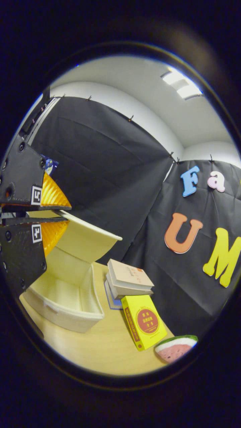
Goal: Open the storage box then place both shoes into the box .Put the left shoe in first, then the right shoe, with the right side of both shoes facing outward in a uniform manner.
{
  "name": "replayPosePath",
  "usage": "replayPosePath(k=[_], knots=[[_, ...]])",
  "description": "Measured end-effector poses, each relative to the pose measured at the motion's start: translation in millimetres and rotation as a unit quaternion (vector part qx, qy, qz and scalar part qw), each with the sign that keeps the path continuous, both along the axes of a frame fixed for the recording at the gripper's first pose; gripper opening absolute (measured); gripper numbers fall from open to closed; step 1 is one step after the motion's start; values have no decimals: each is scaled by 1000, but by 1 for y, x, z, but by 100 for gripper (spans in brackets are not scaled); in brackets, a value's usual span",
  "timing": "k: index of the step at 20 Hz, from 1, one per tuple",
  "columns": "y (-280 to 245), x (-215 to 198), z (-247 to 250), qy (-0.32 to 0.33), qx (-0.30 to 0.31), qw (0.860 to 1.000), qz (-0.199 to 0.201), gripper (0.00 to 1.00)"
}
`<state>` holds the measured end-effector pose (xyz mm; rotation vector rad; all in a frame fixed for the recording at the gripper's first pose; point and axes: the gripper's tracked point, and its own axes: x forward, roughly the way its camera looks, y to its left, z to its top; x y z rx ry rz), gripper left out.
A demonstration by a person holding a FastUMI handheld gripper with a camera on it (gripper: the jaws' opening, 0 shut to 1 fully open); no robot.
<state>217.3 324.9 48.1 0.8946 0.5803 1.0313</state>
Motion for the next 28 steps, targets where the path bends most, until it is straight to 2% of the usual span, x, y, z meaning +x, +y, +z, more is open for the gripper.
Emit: replayPosePath(k=[2,7,8,9,11,12,14,16,17,18,24,28], knots=[[27,1,16,-11,-9,1000,1,10],[98,8,33,-31,-36,999,2,12],[110,12,32,-32,-45,998,-1,16],[118,12,30,-34,-55,998,-5,16],[137,13,27,-43,-71,996,-13,25],[145,11,26,-48,-78,996,-9,45],[156,7,23,-55,-88,995,-6,69],[156,7,26,-66,-87,994,-14,88],[156,6,26,-72,-89,993,-14,93],[151,5,24,-79,-95,992,-20,95],[89,12,5,-132,-159,974,-90,95],[31,16,-8,-160,-199,956,-147,95]])
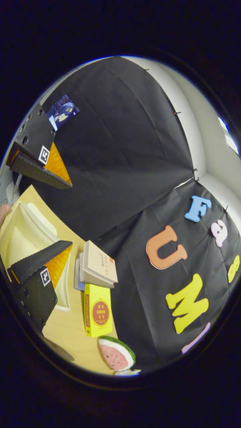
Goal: Open the storage box then place both shoes into the box .Put the left shoe in first, then the right shoe, with the right side of both shoes facing outward in a uniform manner.
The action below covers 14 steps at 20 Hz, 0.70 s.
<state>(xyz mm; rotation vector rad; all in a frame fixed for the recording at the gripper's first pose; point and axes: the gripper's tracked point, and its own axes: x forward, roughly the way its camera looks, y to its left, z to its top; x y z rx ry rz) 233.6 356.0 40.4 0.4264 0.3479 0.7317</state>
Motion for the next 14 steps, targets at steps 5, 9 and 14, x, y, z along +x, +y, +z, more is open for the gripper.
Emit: replayPosePath(k=[5,9,14], knots=[[-79,11,-33,-3,-39,997,-66,95],[-150,27,-74,22,-81,988,-131,96],[-234,35,-123,52,-154,965,-204,95]])
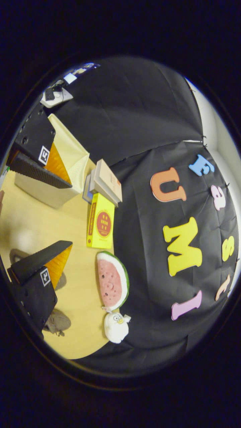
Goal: Open the storage box then place both shoes into the box .Put the left shoe in first, then the right shoe, with the right side of both shoes facing outward in a uniform manner.
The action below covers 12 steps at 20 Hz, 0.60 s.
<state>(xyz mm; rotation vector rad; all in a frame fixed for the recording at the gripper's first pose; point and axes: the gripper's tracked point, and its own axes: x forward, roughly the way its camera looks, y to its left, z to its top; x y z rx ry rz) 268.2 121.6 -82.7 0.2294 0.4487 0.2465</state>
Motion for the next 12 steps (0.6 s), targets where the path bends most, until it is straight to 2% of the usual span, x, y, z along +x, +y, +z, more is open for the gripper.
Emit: replayPosePath(k=[7,12], knots=[[-91,-7,-70,54,-62,994,-71,95],[-126,-25,-128,109,-76,987,-94,95]])
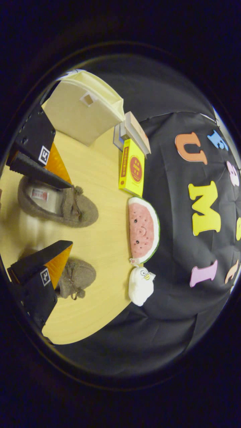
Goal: Open the storage box then place both shoes into the box .Put the left shoe in first, then the right shoe, with the right side of both shoes facing outward in a uniform manner.
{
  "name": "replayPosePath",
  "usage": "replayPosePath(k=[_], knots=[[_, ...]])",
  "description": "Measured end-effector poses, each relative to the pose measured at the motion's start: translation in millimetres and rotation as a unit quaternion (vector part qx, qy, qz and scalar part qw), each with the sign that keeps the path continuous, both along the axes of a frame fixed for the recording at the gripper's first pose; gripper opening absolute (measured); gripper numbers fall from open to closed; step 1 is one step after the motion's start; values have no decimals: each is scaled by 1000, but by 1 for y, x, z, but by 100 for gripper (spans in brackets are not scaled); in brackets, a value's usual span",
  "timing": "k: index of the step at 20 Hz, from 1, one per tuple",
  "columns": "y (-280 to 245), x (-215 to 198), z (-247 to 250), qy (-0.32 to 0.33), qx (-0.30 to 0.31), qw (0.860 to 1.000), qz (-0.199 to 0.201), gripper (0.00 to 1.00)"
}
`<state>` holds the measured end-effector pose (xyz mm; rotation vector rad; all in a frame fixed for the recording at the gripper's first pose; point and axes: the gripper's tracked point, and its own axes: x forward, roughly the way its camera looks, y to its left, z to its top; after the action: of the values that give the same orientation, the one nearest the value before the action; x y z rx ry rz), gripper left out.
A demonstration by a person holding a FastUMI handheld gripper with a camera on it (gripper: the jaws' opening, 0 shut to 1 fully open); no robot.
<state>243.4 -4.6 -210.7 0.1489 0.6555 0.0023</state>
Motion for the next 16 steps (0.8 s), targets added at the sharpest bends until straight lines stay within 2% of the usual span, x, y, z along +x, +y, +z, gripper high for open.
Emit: replayPosePath(k=[3,4,5,8,13,15,16], knots=[[-2,-2,-27,25,-10,1000,4,95],[-3,-3,-36,39,-13,999,3,88],[-7,-2,-43,50,-17,999,-3,86],[-5,1,-53,64,-6,998,-2,84],[9,8,-63,94,19,995,25,49],[15,9,-64,121,39,992,27,28],[15,11,-63,132,38,990,29,24]])
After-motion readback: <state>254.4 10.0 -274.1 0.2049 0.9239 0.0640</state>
